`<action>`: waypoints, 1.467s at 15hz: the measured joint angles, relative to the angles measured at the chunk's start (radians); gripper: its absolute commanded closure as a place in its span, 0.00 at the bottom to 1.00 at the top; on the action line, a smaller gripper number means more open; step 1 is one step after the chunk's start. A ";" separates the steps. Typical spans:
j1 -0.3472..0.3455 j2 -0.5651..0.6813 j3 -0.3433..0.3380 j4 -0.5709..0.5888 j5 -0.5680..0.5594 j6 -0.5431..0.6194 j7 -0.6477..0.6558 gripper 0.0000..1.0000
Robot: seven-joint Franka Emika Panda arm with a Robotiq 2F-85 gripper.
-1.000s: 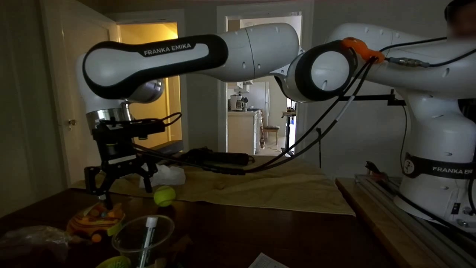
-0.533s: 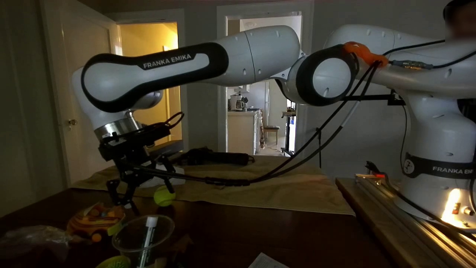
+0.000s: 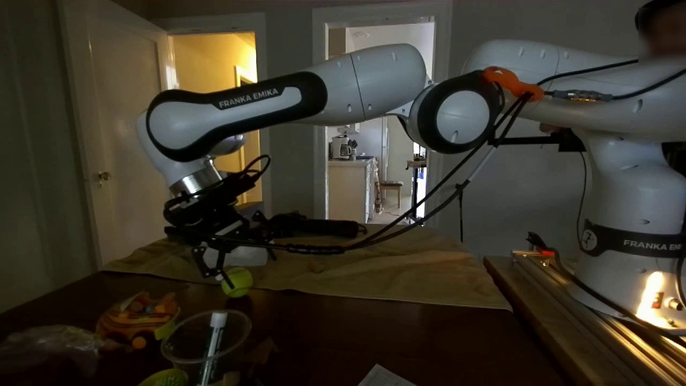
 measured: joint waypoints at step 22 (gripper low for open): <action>-0.055 0.028 -0.006 0.000 -0.028 0.165 -0.269 0.00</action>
